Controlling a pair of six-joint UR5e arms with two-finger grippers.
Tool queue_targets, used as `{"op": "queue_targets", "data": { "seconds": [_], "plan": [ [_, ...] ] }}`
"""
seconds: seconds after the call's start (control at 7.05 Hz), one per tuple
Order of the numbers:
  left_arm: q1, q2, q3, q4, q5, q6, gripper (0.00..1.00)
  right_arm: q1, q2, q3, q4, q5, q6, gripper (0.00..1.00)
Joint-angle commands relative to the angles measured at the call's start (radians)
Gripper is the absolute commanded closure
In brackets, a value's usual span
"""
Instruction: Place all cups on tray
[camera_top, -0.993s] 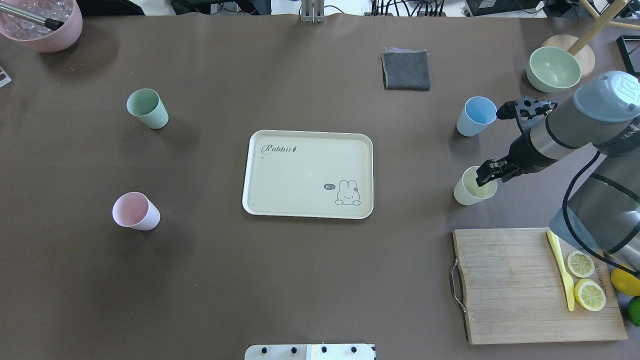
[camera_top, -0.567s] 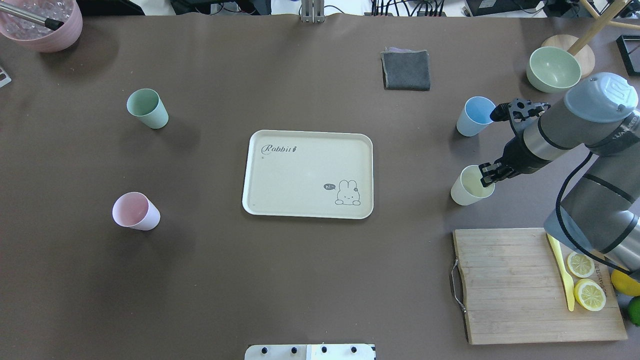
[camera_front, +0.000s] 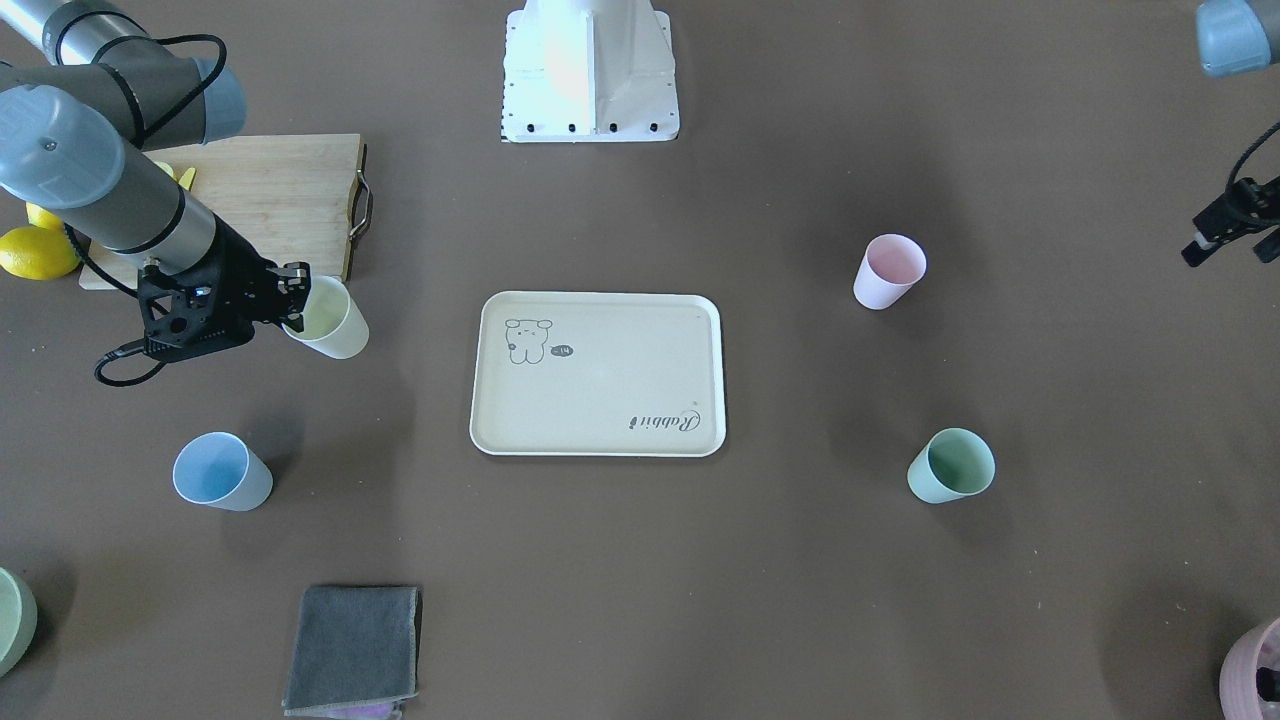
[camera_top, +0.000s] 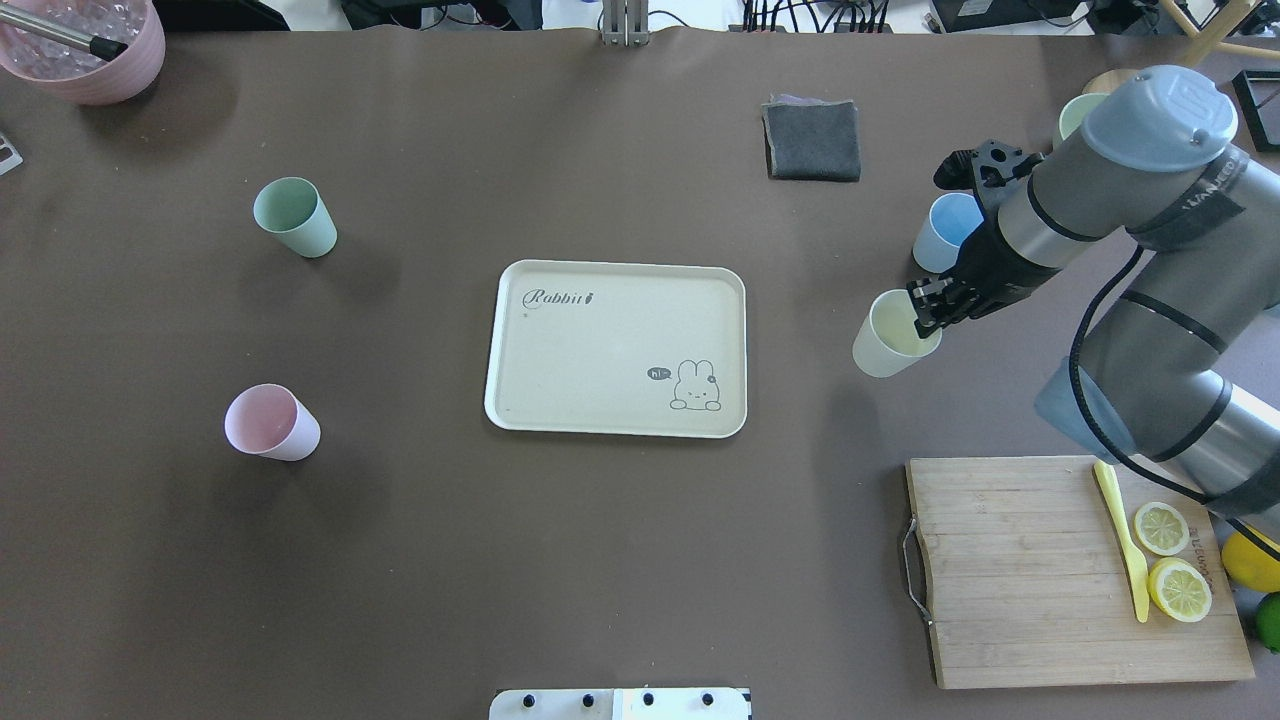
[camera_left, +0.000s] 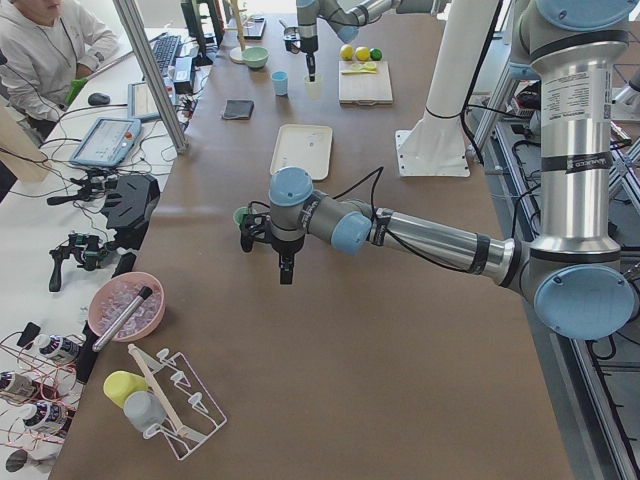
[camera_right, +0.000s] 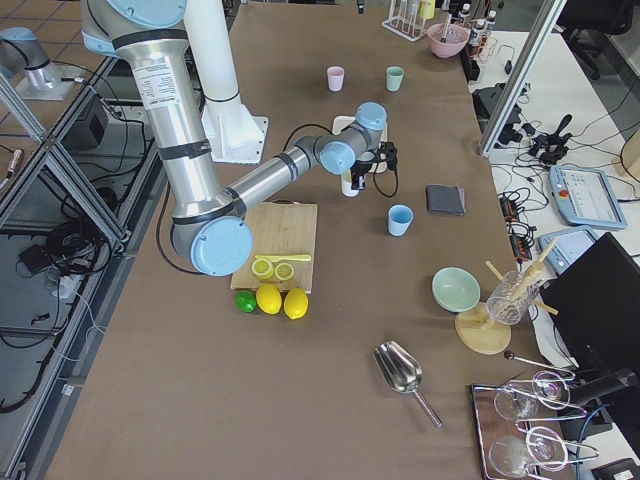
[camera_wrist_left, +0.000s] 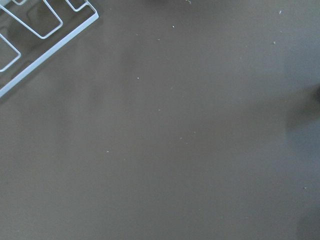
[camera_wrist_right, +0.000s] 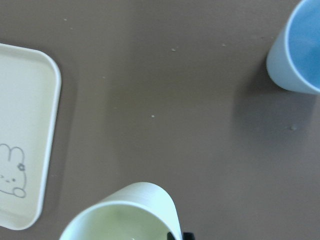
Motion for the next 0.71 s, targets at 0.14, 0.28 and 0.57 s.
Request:
{"op": "queue_targets", "data": {
  "seconds": [0.14,0.28,0.57],
  "plan": [
    [0.227,-0.006,-0.083,-0.066,0.069,-0.307,0.07,-0.099,0.154,-0.014,-0.033,-0.036,0.204,1.00],
    [0.308,-0.009,-0.105,-0.066,0.134,-0.365,0.07,-0.126,0.199,-0.040,-0.036,-0.062,0.256,1.00],
    [0.423,-0.044,-0.108,-0.066,0.198,-0.430,0.07,-0.162,0.259,-0.095,-0.036,-0.103,0.286,1.00]
  ]
}}
